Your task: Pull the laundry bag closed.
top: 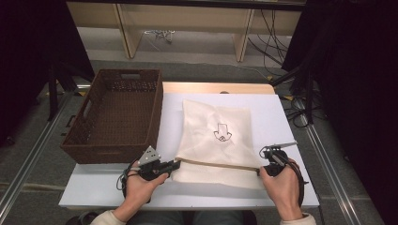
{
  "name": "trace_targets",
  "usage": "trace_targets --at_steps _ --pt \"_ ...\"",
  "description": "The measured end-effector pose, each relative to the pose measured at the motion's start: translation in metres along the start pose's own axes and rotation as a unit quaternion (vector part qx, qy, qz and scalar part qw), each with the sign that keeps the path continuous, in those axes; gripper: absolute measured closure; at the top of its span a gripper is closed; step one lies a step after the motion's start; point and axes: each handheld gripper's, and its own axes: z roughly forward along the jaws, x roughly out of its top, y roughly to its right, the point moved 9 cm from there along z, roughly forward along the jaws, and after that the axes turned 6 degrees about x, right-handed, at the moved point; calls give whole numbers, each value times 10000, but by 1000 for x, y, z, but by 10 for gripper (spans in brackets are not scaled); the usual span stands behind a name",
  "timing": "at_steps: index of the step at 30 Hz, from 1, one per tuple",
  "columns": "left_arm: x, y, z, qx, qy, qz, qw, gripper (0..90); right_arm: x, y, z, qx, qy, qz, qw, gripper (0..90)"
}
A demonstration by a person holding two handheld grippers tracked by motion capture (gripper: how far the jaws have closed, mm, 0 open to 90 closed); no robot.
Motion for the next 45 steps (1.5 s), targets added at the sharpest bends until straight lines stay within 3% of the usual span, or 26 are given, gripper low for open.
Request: trace_targets --at_steps 2,5,9,15,16,17,23,29,32,34,37,38,41,42,44,45 --pt "-1 0 0 39 -13 -73 10000 855 1 -2 1 10 65 99 9999 876" --pt "0 0 0 13 -5 15 10000 854 -1 -2 0 -29 -30 154 9999 875" --pt "1 1 0 -6 25 -45 10000 854 -1 -2 0 -6 -35 191 9998 876" --pt "0 1 0 -8 17 5 10000 855 0 1 0 -14 11 68 10000 876" --pt "1 1 0 -11 19 4 10000 854 -2 -1 -1 -11 -62 167 9998 876" --pt "0 1 0 -13 16 2 10000 855 -1 2 0 -19 -66 6 10000 876" --pt "0 1 0 -7 14 -1 10000 855 -1 2 0 0 -28 -72 10000 876" --pt "1 1 0 -22 29 -10 10000 855 0 0 -1 23 47 92 9999 876" --pt "2 2 0 -54 56 -68 9999 855 -2 4 0 -5 -88 43 10000 876" --pt "2 1 0 -50 25 -24 10000 855 -3 3 1 32 -96 157 9998 877" --pt "0 1 0 -29 1 -103 9999 855 -3 5 0 36 -156 9 9999 877" --pt "0 1 0 -32 -1 -103 9999 855 -2 3 1 84 -113 105 9998 876" --pt "-1 2 1 -20 -13 -81 10000 855 -3 5 0 26 -149 38 9999 876" --pt "-1 2 1 -22 -10 -89 10000 855 -2 2 1 -41 -54 159 9999 876" --pt "-1 2 1 -32 -42 -106 9999 855 -3 3 2 -73 -125 -47 9999 875" --pt "-1 3 2 -74 -18 -96 9999 854 -3 -1 2 -107 -111 31 9999 873"
